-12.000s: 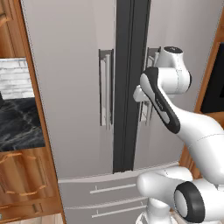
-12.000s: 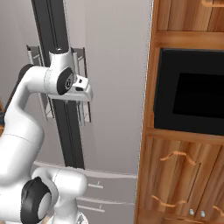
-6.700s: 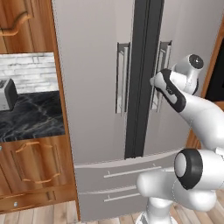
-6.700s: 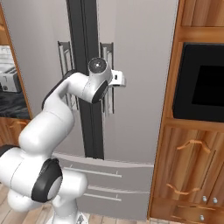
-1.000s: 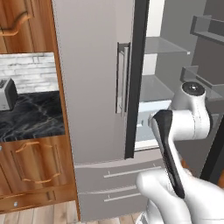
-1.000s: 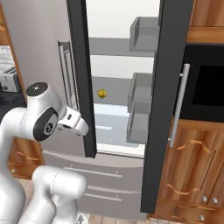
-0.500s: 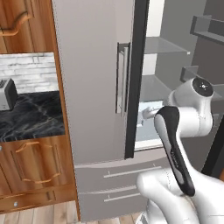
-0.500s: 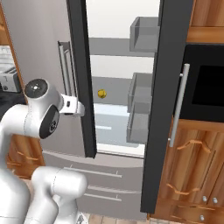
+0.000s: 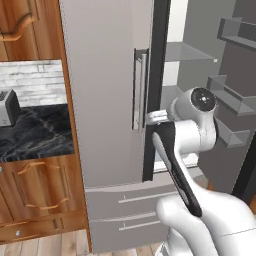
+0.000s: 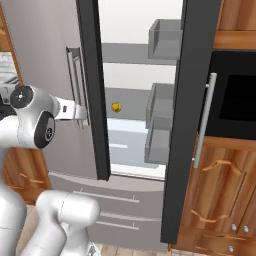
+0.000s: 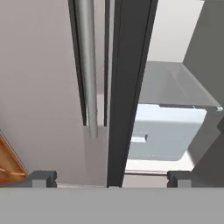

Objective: Retrieve a lemon from the fridge and place it on the cutting board with the fish.

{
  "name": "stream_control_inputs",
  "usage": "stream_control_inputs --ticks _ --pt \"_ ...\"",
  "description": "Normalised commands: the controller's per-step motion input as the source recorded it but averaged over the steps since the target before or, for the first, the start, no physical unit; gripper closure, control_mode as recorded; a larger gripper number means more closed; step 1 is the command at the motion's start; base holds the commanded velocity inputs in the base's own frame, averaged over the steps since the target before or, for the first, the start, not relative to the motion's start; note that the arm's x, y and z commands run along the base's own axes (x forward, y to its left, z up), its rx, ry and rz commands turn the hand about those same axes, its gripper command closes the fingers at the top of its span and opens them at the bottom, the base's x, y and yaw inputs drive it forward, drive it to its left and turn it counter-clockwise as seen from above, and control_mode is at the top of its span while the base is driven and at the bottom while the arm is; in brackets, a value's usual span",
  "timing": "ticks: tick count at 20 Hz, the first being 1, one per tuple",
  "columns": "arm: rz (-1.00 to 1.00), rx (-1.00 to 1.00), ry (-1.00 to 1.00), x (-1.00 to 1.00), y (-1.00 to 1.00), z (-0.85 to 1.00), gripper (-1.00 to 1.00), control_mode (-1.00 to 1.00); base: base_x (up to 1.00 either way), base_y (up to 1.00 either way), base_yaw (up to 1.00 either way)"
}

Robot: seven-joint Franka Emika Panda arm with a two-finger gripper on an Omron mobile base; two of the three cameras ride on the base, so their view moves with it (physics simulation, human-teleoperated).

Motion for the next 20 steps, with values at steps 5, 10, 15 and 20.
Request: stream_control_inputs --ticks 5,10,15,20 --pt "-0.01 -0.01 0.0 0.69 0.18 0.06 -1.0 -1.0 0.0 0.0 0.0" --pt "0.0 0.0 0.0 0.67 0.27 0.0 -1.0 -1.0 0.0 0.0 0.0" --pt "0.0 0.0 0.0 0.69 0.2 0.0 -1.0 -1.0 0.0 0.0 0.0" --pt "-0.06 0.0 0.0 0.67 0.0 -0.07 -1.0 -1.0 0.0 0.0 0.0"
